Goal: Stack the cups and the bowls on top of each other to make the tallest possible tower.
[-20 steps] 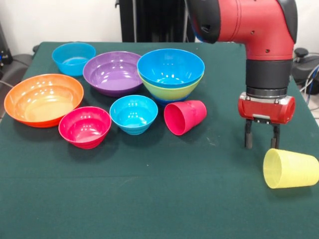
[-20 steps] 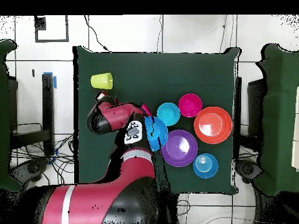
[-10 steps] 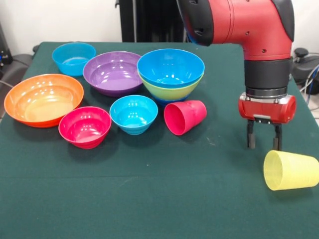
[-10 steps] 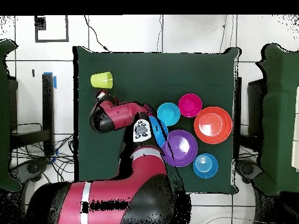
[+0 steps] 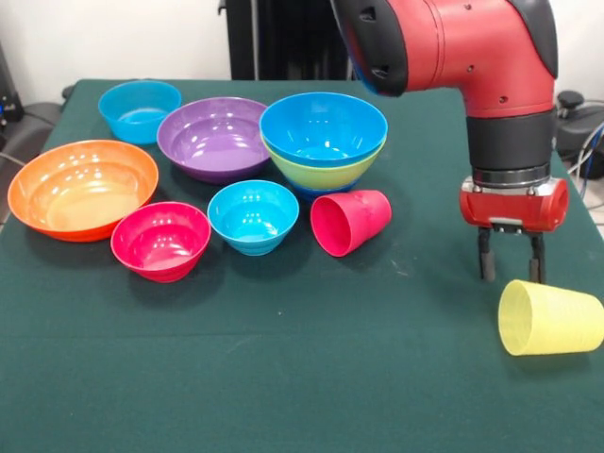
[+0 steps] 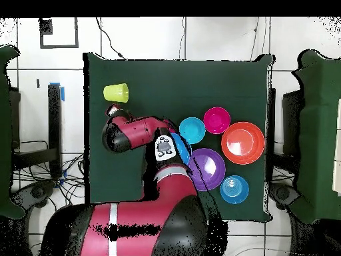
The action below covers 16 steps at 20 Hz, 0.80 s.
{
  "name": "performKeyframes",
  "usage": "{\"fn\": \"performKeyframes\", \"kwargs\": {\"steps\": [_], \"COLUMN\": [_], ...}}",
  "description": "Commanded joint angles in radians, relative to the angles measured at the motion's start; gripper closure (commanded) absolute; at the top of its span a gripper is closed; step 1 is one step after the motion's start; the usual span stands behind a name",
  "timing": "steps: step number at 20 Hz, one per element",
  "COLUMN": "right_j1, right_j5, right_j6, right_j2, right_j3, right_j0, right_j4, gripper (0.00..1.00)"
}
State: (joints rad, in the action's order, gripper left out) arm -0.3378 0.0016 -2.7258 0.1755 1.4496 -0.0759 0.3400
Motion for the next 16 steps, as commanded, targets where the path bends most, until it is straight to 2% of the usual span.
{"fn": "performKeyframes", "kwargs": {"steps": [1, 7, 16], "right_j1": [0.0, -0.013, -0.024], "right_j5": [0.143, 0.252, 0.275], "right_j6": [0.215, 0.321, 0.308], "right_j2": [0.167, 0.25, 0.325], "right_j3": [0.036, 0.044, 0.065], "right_j0": [-0.048, -0.095, -0.147], "right_j4": [0.129, 0.209, 0.291], "gripper": [0.0, 0.0, 0.0]}}
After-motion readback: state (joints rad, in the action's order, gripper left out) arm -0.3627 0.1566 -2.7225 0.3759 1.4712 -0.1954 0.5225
